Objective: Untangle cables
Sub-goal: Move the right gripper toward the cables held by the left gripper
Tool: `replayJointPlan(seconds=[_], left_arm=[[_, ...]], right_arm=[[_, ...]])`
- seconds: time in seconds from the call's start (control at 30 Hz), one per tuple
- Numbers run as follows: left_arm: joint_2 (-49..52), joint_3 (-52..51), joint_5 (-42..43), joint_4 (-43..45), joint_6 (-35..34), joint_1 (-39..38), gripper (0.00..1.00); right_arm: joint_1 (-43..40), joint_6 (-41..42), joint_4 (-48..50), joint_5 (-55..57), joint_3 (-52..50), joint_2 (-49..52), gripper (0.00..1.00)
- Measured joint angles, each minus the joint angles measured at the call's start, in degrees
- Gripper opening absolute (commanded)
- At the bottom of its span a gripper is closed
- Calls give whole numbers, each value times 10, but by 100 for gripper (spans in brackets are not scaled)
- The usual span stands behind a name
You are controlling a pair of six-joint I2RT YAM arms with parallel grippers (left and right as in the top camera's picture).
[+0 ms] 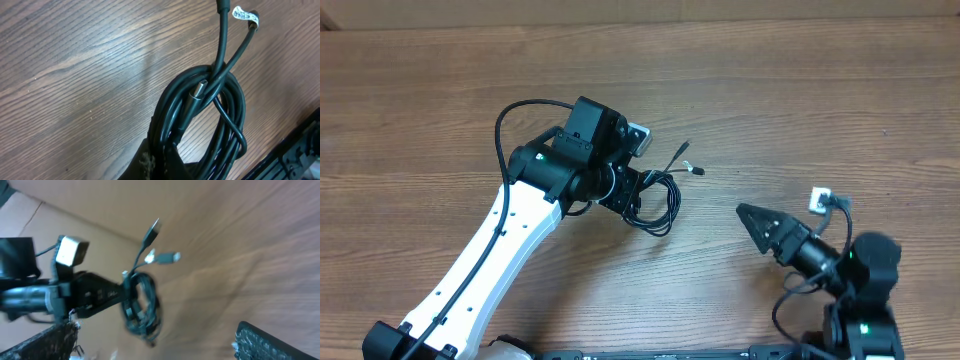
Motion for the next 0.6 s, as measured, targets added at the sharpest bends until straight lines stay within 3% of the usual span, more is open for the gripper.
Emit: replayJointPlan(seconds=[0.3,0.43,0.6], left_arm=[[0,0,0,-8,-29,0,4],[0,0,19,-16,-25,0,4],[0,0,62,-30,4,-5,4]], right_arm=[[75,108,210,-56,16,192,100],[130,128,325,-26,18,266,100],[204,173,358,56,18,346,100]])
